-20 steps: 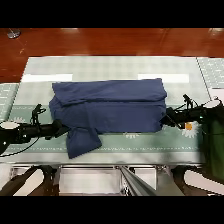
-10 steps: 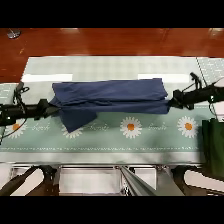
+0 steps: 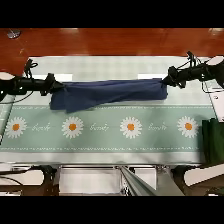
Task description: Fold the shirts.
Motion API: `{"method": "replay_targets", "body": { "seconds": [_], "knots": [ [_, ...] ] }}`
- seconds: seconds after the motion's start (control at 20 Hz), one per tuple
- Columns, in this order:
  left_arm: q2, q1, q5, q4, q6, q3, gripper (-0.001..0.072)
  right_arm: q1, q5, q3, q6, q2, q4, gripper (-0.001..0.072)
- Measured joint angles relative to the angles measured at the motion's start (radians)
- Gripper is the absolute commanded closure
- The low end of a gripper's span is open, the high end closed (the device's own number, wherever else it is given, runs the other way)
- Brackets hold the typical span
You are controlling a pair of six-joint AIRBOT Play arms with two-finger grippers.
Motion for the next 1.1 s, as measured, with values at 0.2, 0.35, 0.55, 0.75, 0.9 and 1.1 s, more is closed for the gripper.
{"method": "replay_targets", "body": {
  "seconds": [0.2, 0.35, 0.55, 0.75, 0.9, 1.1],
  "knots": [
    [-0.156, -0.016, -0.027, 0.001, -0.037, 0.175, 0.0684, 0.004, -0.002, 0.111, 0.018, -0.112, 0.034, 0.0687],
    [-0.225, -0.021, -0.031, 0.001, -0.055, 0.253, 0.0597, 0.013, 0.000, 0.150, 0.022, -0.161, 0.048, 0.0443],
    [-0.266, -0.012, -0.070, 0.006, -0.066, 0.304, 0.0004, 0.016, 0.009, 0.193, 0.010, -0.184, 0.056, 0.0087],
    [-0.265, 0.079, -0.231, 0.115, -0.135, 0.374, 0.0005, -0.065, 0.130, 0.268, -0.005, -0.170, 0.005, 0.0088],
    [-0.190, 0.151, -0.314, 0.226, -0.153, 0.333, 0.0005, -0.146, 0.219, 0.255, 0.013, -0.146, -0.097, 0.0088],
    [0.040, 0.160, -0.170, 0.221, -0.082, 0.064, 0.0005, -0.183, 0.221, 0.163, 0.025, -0.140, -0.126, 0.0088]
  ]
}}
